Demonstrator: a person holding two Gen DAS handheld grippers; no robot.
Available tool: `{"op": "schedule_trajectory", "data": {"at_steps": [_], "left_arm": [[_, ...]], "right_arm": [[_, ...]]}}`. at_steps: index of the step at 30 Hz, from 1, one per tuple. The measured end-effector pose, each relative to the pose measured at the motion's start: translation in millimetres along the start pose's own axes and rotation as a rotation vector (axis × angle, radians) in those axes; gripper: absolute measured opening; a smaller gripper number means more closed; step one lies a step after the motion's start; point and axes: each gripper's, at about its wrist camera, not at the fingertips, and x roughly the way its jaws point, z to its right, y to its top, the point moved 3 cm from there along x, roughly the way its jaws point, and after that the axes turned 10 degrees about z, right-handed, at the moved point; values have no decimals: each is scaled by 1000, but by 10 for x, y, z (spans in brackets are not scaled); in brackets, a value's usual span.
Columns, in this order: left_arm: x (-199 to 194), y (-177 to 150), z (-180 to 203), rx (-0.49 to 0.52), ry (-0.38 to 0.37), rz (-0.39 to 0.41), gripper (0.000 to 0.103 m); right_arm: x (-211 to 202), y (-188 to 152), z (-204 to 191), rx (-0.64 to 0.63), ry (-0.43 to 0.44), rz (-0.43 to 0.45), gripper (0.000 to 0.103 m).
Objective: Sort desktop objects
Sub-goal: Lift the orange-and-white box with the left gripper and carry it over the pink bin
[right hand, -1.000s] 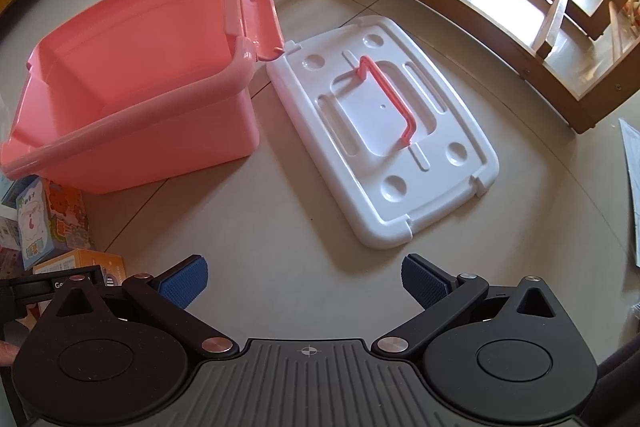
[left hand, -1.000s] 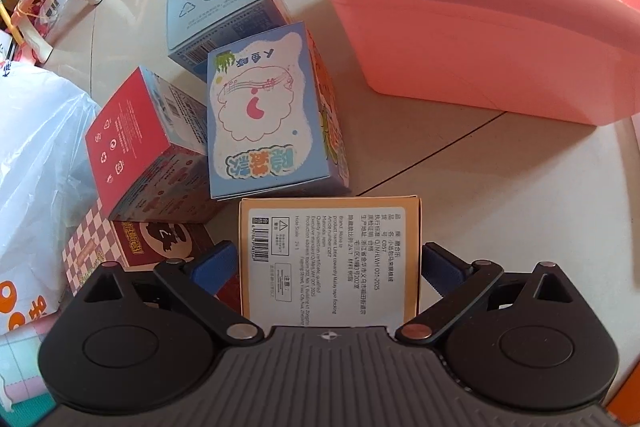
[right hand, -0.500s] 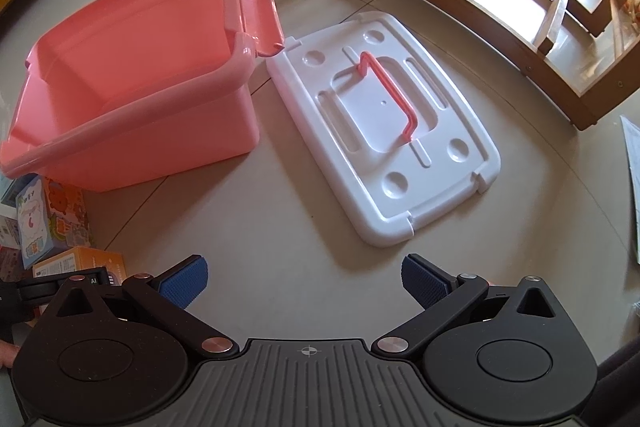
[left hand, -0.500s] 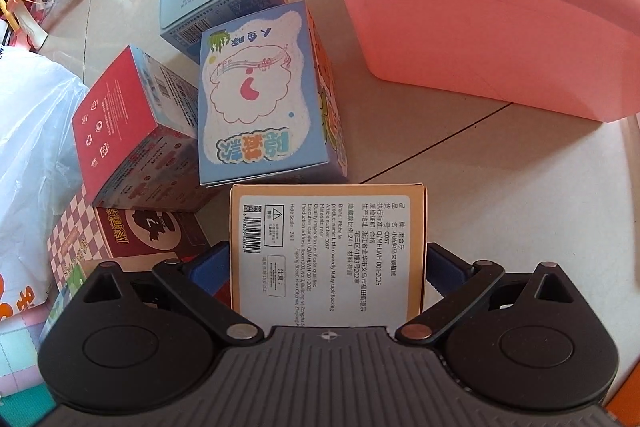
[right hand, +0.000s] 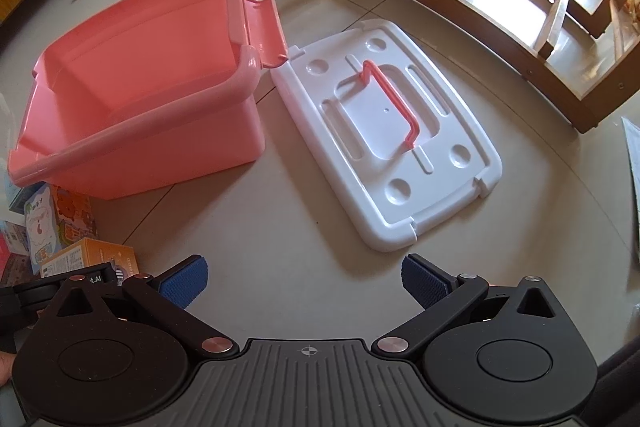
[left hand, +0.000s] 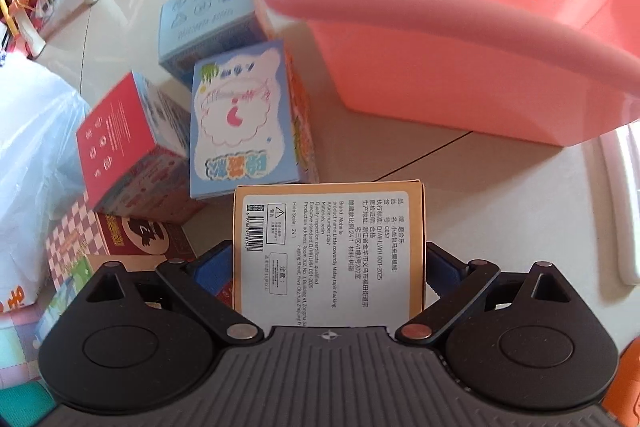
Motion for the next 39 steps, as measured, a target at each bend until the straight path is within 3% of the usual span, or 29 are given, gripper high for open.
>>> {"op": "schedule_trajectory", "data": {"at_steps": [26,39], "left_arm": [[-1494,532,325,102,-3,319,97],[-1495,1173,489,82,-70,379,97]], "right_arm": [[-378,106,426,50,5,90,103],[-366,158,420,60,13,100,103]]}}
